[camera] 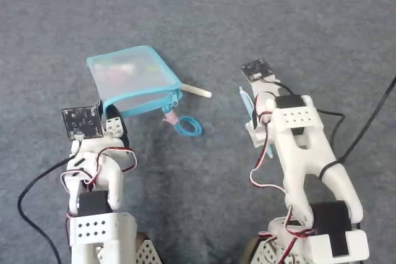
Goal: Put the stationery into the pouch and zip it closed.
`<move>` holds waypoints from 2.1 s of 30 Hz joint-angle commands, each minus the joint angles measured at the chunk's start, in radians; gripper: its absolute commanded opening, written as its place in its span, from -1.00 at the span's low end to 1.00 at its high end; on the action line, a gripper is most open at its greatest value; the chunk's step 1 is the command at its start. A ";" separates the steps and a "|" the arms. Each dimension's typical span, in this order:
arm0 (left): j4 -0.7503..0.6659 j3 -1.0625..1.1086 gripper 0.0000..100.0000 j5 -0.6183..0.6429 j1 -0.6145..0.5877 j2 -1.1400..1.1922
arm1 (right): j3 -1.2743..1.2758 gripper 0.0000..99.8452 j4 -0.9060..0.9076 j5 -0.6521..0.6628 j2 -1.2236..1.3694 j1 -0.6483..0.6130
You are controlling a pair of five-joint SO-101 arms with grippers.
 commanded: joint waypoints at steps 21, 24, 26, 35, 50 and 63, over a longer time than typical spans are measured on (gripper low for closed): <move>-0.041 -0.019 -0.98 -0.011 0.012 -0.002 | -0.184 -0.87 -0.070 0.041 0.341 0.048; -0.041 -0.019 -0.98 -0.009 0.014 -0.002 | -0.184 -0.98 -0.022 0.041 0.341 0.036; -0.041 -0.019 -0.98 -0.008 0.018 0.000 | -0.187 -0.99 0.010 0.041 0.331 0.030; -0.041 0.025 -0.98 -0.052 0.181 0.002 | -0.115 -0.99 0.166 0.043 -0.004 0.030; -0.041 0.044 -0.98 -0.054 0.181 -0.002 | -0.094 -0.99 0.550 0.189 -0.608 -0.472; -0.041 0.042 -0.98 -0.055 0.183 -0.002 | -0.358 -0.99 0.538 0.104 -0.232 -0.472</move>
